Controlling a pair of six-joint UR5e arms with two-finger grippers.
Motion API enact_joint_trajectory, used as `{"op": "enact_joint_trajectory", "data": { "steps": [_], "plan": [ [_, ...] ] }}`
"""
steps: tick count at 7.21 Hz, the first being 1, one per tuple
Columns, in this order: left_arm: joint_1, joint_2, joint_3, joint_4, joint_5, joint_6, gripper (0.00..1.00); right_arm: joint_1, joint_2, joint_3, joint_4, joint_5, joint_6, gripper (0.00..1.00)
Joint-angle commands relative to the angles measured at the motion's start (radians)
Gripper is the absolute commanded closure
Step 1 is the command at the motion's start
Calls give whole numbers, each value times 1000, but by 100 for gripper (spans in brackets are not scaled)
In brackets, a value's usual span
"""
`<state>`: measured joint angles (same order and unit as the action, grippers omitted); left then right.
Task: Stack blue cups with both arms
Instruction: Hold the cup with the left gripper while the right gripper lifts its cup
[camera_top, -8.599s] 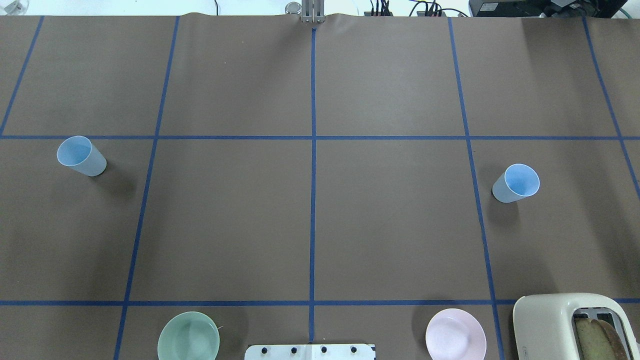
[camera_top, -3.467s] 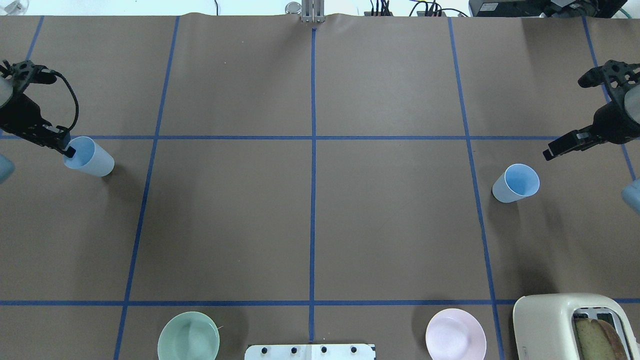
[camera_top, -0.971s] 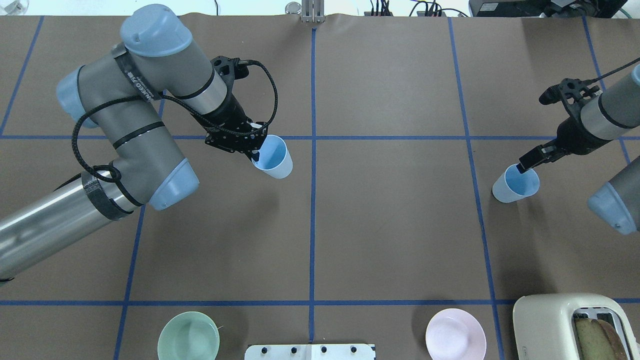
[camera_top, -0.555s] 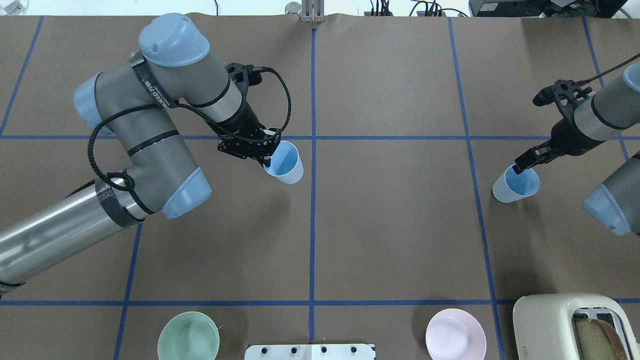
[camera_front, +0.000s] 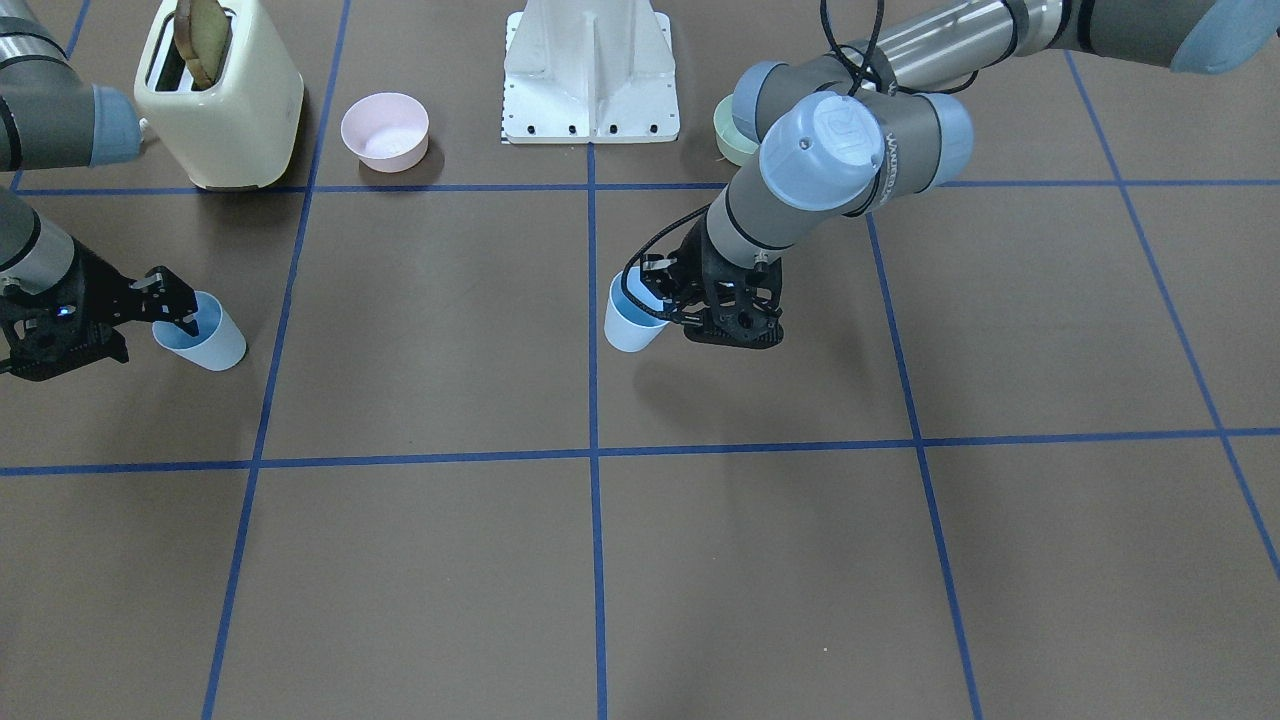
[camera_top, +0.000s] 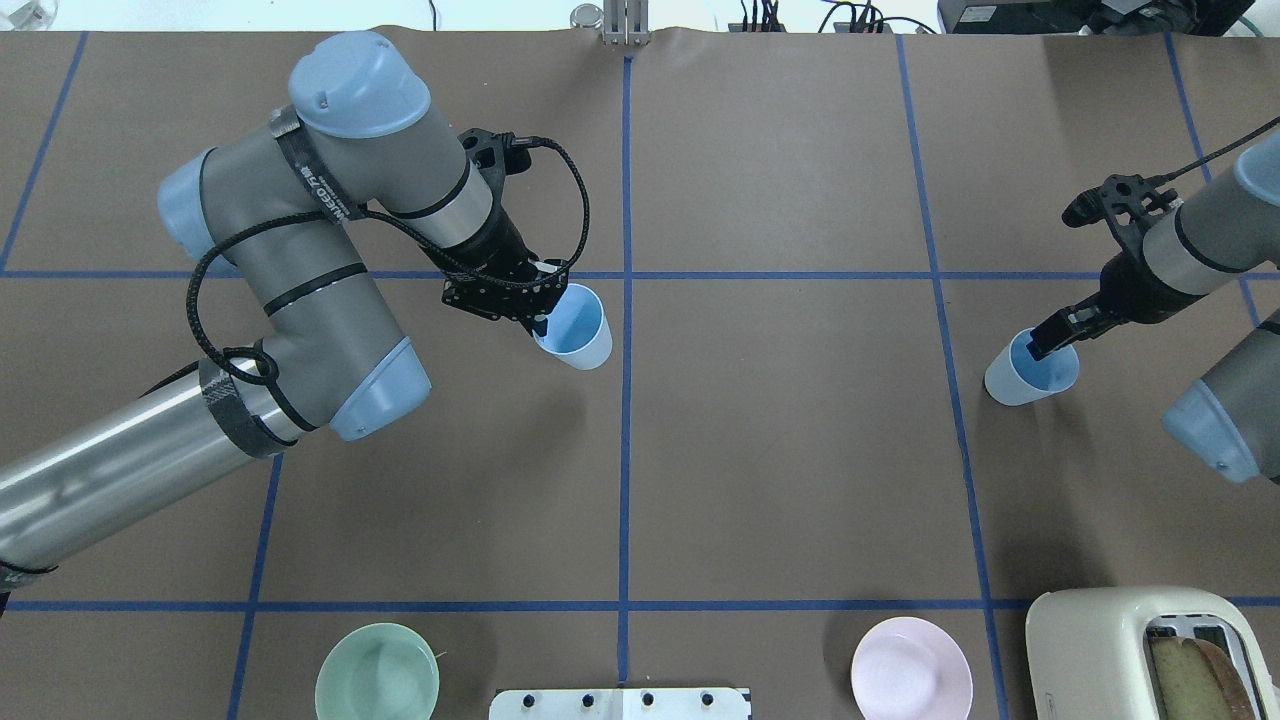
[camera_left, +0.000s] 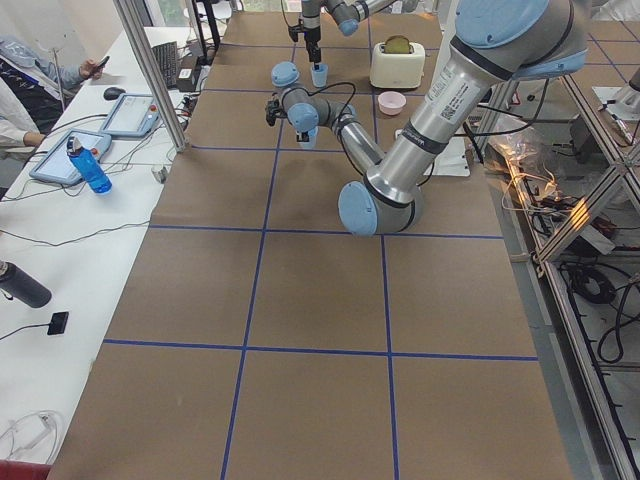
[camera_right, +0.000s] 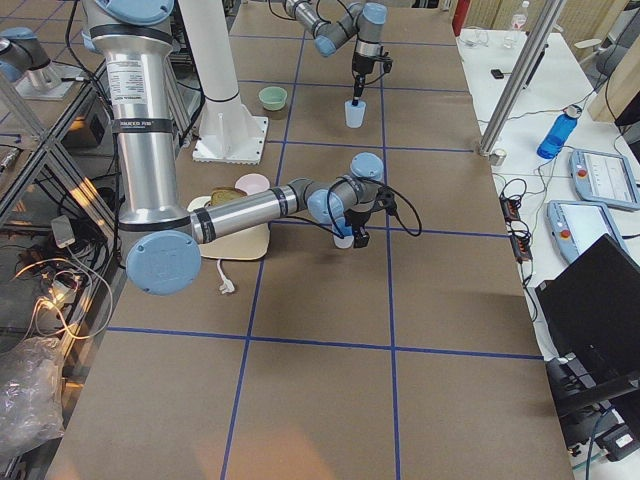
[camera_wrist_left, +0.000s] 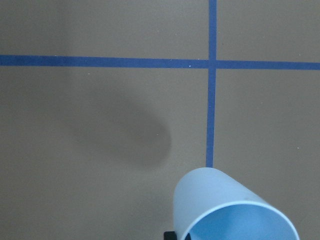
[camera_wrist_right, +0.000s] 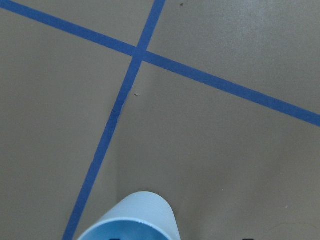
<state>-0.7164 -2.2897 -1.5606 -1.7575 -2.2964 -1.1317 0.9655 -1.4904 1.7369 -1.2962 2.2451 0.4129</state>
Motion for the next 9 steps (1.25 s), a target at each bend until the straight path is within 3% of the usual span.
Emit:
{"op": "enact_joint_trajectory", "data": {
  "steps": [1,2,3,5,8,9],
  "plan": [
    [0,-1,1,0,0,0,100,-13,-7,-2,0,1,1,50],
    [0,-1,1,0,0,-2,100,-13,-10,-2,0,1,1,66],
    [0,-1,1,0,0,0,100,-16,-11,-2,0,2,-2,70],
    [0,-1,1,0,0,0,100,-14,-10,10,0,4,-2,100],
    [2,-10,2,1,8,-31,100,-13,1,24,0,14,0,100],
    [37,-22,2,0,78,-101,100,-11,4,32,-2,18,0,100]
  ]
}}
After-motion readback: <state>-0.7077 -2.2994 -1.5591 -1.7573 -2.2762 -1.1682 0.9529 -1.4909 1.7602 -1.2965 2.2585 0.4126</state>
